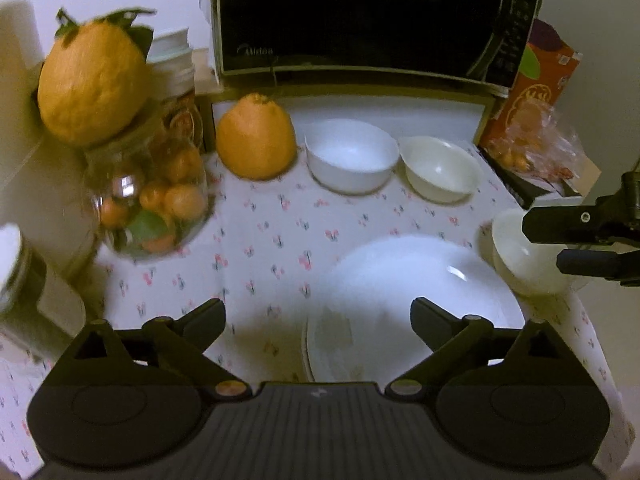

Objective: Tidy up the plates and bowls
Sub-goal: 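Move both tools toward the white bowls beside the microwave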

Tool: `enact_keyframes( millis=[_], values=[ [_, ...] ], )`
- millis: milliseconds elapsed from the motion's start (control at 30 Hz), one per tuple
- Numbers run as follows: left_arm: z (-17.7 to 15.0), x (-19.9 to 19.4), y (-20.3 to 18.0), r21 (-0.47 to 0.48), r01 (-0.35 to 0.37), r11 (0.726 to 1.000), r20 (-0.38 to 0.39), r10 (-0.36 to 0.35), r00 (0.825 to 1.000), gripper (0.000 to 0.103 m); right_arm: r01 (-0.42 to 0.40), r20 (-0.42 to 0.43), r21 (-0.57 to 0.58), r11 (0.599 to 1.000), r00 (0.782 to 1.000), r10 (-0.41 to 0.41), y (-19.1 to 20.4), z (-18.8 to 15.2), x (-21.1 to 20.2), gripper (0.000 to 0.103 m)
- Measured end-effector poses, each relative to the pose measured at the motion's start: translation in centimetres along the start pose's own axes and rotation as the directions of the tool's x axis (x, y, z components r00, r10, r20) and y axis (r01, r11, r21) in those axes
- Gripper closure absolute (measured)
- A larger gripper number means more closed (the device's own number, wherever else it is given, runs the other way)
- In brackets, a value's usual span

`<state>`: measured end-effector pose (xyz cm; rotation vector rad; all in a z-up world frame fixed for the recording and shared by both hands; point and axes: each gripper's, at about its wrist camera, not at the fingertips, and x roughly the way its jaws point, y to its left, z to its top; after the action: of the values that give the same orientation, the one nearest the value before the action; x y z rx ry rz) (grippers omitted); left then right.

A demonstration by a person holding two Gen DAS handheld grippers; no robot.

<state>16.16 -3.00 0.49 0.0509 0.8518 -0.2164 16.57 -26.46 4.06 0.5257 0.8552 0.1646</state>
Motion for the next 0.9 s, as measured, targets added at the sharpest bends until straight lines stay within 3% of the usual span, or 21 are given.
enact_keyframes(
  millis=[267,733,900],
  values=[
    [3.1,1.7,-0.3,-0.008,-0.016,1.000,0.014,0.016,1.000,0.001,-0.011,0.017,-0.027,1.000,1.000,0.011,0.6,3.8,2.5,0.017],
    [7.3,6.6,0.2,-0.114,-0.016,0.993,0.071,0.024,0.997,0.002,0.001,0.049,-0.039,0.999,0.999,0.001,0.6,9.2,9.7,0.015],
    [8.0,8.2,0.4,-0.156,0.020,0.988,0.084,-0.007,0.996,0.005,-0.006,0.038,-0.047,0.999,0.999,0.008,0.6,10.3,12.6,0.015]
  ],
)
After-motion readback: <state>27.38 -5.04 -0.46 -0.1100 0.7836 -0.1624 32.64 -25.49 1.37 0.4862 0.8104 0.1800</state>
